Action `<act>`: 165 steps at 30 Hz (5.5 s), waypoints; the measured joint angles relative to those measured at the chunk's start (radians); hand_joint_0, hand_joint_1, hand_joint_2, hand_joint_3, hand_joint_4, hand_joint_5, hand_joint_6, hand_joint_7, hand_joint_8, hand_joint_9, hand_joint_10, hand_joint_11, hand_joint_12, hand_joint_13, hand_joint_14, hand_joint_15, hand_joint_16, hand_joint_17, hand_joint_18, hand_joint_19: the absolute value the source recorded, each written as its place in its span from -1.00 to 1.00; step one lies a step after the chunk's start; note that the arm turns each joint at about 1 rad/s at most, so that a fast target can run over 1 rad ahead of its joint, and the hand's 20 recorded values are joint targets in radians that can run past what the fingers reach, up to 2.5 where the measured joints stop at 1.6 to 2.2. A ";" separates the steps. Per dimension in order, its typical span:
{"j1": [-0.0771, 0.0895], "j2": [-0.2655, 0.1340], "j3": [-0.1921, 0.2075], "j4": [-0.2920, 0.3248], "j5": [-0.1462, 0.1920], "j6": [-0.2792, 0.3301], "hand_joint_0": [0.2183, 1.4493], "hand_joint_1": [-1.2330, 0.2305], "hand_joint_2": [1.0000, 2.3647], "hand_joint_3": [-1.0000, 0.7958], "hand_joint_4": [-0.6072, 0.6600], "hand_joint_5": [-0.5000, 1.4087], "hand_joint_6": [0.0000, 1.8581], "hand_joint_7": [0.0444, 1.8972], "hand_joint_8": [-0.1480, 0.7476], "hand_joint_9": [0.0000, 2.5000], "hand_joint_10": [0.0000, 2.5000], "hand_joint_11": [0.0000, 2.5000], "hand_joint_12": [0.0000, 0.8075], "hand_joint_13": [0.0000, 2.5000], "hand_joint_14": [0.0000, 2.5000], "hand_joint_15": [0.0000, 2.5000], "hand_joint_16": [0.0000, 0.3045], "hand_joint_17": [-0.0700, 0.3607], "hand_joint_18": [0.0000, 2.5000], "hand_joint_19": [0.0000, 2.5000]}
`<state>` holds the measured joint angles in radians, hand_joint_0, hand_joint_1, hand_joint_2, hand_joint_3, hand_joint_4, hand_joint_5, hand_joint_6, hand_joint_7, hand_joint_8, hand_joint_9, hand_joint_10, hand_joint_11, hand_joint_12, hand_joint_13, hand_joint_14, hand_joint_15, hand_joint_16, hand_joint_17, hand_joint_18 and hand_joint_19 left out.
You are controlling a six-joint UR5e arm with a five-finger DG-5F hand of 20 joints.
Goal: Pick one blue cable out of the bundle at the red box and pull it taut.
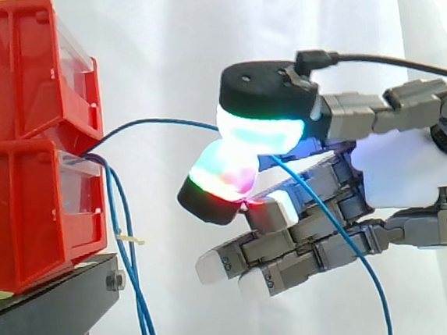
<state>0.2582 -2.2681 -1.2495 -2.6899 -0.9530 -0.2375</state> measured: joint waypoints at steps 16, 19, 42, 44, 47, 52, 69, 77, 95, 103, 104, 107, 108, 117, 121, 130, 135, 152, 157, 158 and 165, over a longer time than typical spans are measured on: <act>0.001 0.000 0.000 -0.011 0.023 -0.003 -0.38 -0.02 -0.98 -0.26 0.01 -0.63 -0.13 0.14 -0.10 -0.18 -0.98 -0.01 -0.13 -0.63 -0.99 -0.74 -0.67 -0.15 -0.70 -0.69; 0.001 0.000 0.000 -0.011 0.023 -0.003 -0.38 -0.08 -0.98 -0.16 0.07 -0.63 -0.11 0.10 -0.06 -0.17 -0.99 -0.01 -0.11 -0.62 -0.99 -0.74 -0.67 -0.14 -0.68 -0.69; 0.002 -0.001 0.000 -0.011 0.023 0.000 -0.38 -0.41 -0.98 -0.18 0.22 -0.63 -0.10 0.13 -0.03 -0.17 -0.99 0.02 -0.11 -0.60 -0.99 -0.74 -0.66 -0.14 -0.66 -0.70; 0.002 -0.001 0.001 -0.011 0.023 0.000 -0.38 -0.44 -0.98 -0.20 0.22 -0.63 -0.10 0.13 -0.03 -0.17 -0.99 0.03 -0.11 -0.60 -0.99 -0.73 -0.66 -0.14 -0.66 -0.70; 0.002 -0.001 0.000 -0.011 0.023 0.001 -0.43 -0.42 -0.99 -0.34 0.21 -0.63 -0.10 0.13 -0.02 -0.17 -0.99 0.02 -0.10 -0.60 -0.99 -0.73 -0.66 -0.13 -0.65 -0.70; 0.002 -0.001 0.000 -0.011 0.023 0.001 -0.55 -0.02 -1.00 -0.44 0.19 -0.62 -0.11 0.08 0.03 -0.13 -0.99 0.01 -0.06 -0.59 -0.99 -0.73 -0.63 -0.09 -0.63 -0.69; 0.004 -0.001 0.000 -0.009 0.023 -0.002 -0.39 -0.21 -0.98 -0.08 0.17 -0.61 -0.07 0.06 0.06 -0.08 -0.99 0.07 -0.04 -0.53 -0.99 -0.72 -0.64 -0.11 -0.56 -0.69; 0.004 -0.001 0.000 -0.008 0.023 -0.002 -0.38 -0.43 -0.98 -0.08 0.24 -0.61 -0.08 0.13 0.03 -0.10 -0.99 0.06 -0.06 -0.54 -0.99 -0.73 -0.65 -0.12 -0.57 -0.71; 0.005 -0.001 0.000 -0.007 0.023 -0.002 -0.28 -0.61 -0.98 -0.16 0.22 -0.61 -0.09 0.25 0.00 -0.12 -0.99 0.05 -0.11 -0.56 -0.99 -0.74 -0.67 -0.15 -0.59 -0.73; 0.005 0.000 0.000 -0.011 0.023 0.000 -0.22 -0.64 -0.98 -0.24 0.20 -0.62 -0.09 0.29 0.00 -0.13 -0.99 0.04 -0.11 -0.56 -0.99 -0.74 -0.67 -0.15 -0.59 -0.74; 0.005 -0.001 0.000 -0.011 0.023 0.000 -0.22 -0.64 -0.98 -0.24 0.20 -0.62 -0.09 0.29 0.00 -0.13 -0.99 0.04 -0.11 -0.56 -0.99 -0.74 -0.67 -0.15 -0.59 -0.74; 0.005 0.000 0.000 -0.011 0.023 0.000 -0.21 -0.64 -0.98 -0.26 0.20 -0.62 -0.09 0.27 0.01 -0.13 -0.99 0.04 -0.11 -0.56 -0.99 -0.75 -0.67 -0.15 -0.59 -0.74; 0.005 0.000 0.000 -0.011 0.023 0.000 -0.22 -0.64 -0.98 -0.25 0.21 -0.62 -0.09 0.28 0.00 -0.13 -0.99 0.04 -0.11 -0.56 -0.99 -0.75 -0.67 -0.15 -0.59 -0.74; 0.006 0.000 0.000 -0.010 0.023 0.000 -0.27 -0.56 -0.98 -0.26 0.24 -0.62 -0.08 0.27 0.00 -0.13 -0.99 0.04 -0.11 -0.57 -0.99 -0.74 -0.67 -0.16 -0.59 -0.71; 0.006 0.000 0.000 -0.010 0.023 0.000 -0.37 -0.42 -0.99 -0.38 0.21 -0.62 -0.08 0.16 0.01 -0.12 -0.99 0.04 -0.10 -0.57 -0.99 -0.73 -0.67 -0.16 -0.60 -0.69; 0.007 -0.001 0.000 -0.011 0.032 -0.001 -0.54 -0.34 -1.00 -0.44 0.19 -0.62 -0.09 0.13 0.07 -0.11 -0.99 0.03 -0.05 -0.57 -0.99 -0.73 -0.64 -0.11 -0.60 -0.70; 0.008 -0.001 -0.001 -0.011 0.038 -0.002 -0.59 -0.42 -1.00 -0.44 0.21 -0.62 -0.08 0.12 0.09 -0.11 -0.99 0.04 -0.03 -0.56 -0.99 -0.73 -0.63 -0.09 -0.60 -0.70; 0.009 -0.001 -0.001 -0.011 0.039 0.000 -0.33 -0.46 -0.98 -0.18 0.14 -0.62 -0.06 0.23 0.00 -0.11 -0.99 0.06 -0.11 -0.56 -0.99 -0.72 -0.67 -0.16 -0.61 -0.69; 0.009 -0.001 -0.001 -0.011 0.039 0.000 -0.34 -0.46 -0.97 -0.08 0.11 -0.61 -0.04 0.25 0.01 -0.08 -0.99 0.08 -0.10 -0.53 -0.99 -0.71 -0.67 -0.15 -0.58 -0.69; 0.009 -0.001 -0.001 -0.011 0.039 0.000 -0.35 -0.46 -0.97 -0.06 0.10 -0.61 -0.04 0.26 0.02 -0.08 -0.99 0.07 -0.10 -0.53 -0.99 -0.71 -0.67 -0.15 -0.58 -0.69; 0.009 -0.001 -0.001 -0.012 0.040 0.001 -0.34 -0.50 -0.98 0.02 0.01 -0.60 -0.05 0.30 0.03 -0.07 -0.99 0.06 -0.07 -0.51 -0.99 -0.72 -0.65 -0.12 -0.56 -0.71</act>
<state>0.2673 -2.2690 -1.2502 -2.7015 -0.9133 -0.2370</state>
